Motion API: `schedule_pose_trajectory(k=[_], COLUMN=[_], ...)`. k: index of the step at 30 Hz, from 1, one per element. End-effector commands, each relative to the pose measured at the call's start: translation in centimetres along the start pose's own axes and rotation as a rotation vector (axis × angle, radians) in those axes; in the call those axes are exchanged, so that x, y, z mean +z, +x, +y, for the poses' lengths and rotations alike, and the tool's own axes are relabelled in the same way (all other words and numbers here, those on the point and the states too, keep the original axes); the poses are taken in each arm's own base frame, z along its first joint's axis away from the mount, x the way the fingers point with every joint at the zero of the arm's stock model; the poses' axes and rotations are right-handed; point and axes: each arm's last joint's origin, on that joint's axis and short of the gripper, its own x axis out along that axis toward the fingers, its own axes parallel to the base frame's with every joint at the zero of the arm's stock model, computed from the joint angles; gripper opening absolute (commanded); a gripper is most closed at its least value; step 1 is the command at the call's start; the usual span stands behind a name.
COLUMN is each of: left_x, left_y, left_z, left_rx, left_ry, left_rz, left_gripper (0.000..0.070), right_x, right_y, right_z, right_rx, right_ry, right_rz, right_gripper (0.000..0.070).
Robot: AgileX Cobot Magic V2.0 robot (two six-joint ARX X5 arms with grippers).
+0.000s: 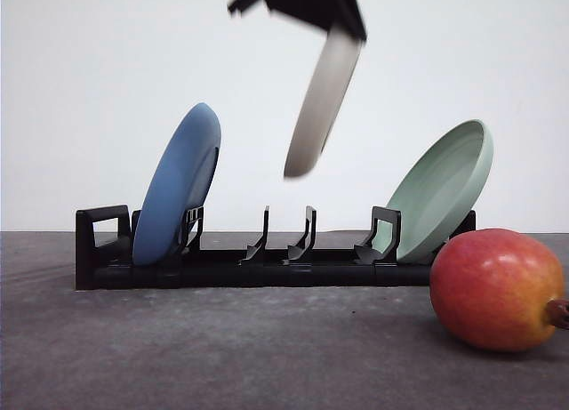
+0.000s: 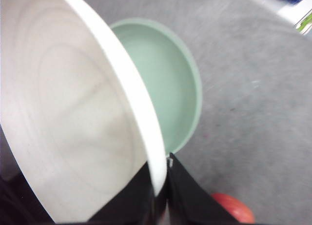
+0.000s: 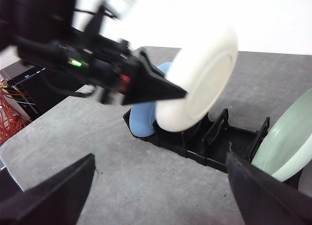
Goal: Place pomegranate in white plate
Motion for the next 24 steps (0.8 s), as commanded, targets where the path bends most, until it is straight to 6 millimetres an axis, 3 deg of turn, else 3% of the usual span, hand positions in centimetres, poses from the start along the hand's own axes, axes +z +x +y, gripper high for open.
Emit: schedule_pose_trajectory(k=[1, 6, 11, 16, 24], left_x=[0.8, 0.4, -1.6, -4.1, -8.5], left_y=[-1.2, -5.4, -8.6, -9.9, -9.9], left_z=[-1.1, -4.1, -7.4, -10.3, -13.4], left_rx=[-0.026, -0.094, -0.070, 0.017, 0.110], left_ry=[0.012, 0.052, 0.129, 0.253, 0.339], left_rz=[-0.031, 0.006, 0.117, 0.255, 0.392], left_gripper=[0.0000, 0.0000, 0.0000, 0.0000, 0.0000], right_x=[0.5, 0.5, 0.5, 0.3, 0.2], right_y=[-0.2, -0.2, -0.2, -0.2, -0.2], right_z=[0.2, 0.2, 0.2, 0.2, 0.2], right_rx=[0.002, 0.002, 0.002, 0.000, -0.001], right_ry=[-0.015, -0.014, -0.013, 0.001, 0.006], right_rz=[-0.014, -0.014, -0.013, 0.002, 0.007], right_gripper=[0.0543, 0.0543, 0.0543, 0.0543, 0.0543])
